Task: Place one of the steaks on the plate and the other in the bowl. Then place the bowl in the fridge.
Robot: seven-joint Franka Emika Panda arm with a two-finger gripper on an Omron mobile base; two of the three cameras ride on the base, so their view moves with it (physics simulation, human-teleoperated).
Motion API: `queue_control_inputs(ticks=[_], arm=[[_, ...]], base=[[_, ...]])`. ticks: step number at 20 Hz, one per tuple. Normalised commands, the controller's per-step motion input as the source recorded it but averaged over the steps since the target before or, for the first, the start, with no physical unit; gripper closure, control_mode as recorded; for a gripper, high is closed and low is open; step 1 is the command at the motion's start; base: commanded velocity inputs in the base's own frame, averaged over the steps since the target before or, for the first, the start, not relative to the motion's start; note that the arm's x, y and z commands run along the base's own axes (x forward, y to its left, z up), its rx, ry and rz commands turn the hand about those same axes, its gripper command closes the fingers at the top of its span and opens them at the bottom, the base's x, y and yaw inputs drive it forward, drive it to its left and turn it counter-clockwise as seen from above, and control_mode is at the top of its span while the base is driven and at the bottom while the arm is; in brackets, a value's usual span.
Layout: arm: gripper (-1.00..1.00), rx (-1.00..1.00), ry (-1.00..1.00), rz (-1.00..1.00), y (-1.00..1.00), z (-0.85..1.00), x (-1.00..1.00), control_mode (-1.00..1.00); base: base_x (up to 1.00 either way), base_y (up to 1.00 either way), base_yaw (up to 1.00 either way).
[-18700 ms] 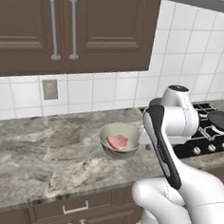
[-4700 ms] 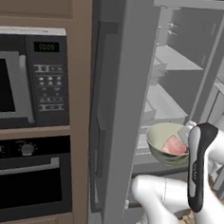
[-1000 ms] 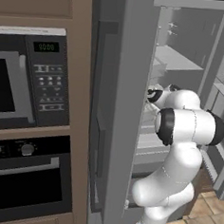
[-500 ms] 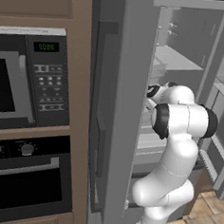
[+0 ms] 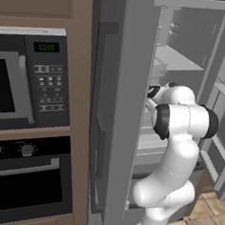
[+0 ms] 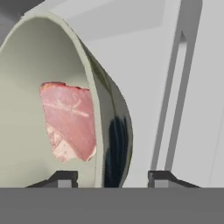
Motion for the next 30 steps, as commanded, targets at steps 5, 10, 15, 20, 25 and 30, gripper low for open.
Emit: queue_control_inputs(ticks=[5,10,15,20,25,30], arm=[[-1.0,0.0,-0.05,0.0,0.0,0.11,-0.02,-1.0],[-1.0,0.0,-0.08,-0.01,0.0,0.29,-0.44,-1.0],[-1.0,0.0,0.0,-0.03,0.0,0.38,-0.85,-1.0],[-1.0,0.0,0.0,0.0,-0.05,0.72,-0.85,-1.0],[-1.0,0.0,0.05,0.0,-0.01,0.72,-0.55,-1.0],[-1.0,-0.02,0.28,0.11,-0.04,0.29,-0.54,-1.0]], base=[[0.0,0.0,0.0],[0.0,0.0,0.0],[0.0,0.0,0.0],[0.0,0.0,0.0],[0.0,0.0,0.0],[0.0,0.0,0.0]])
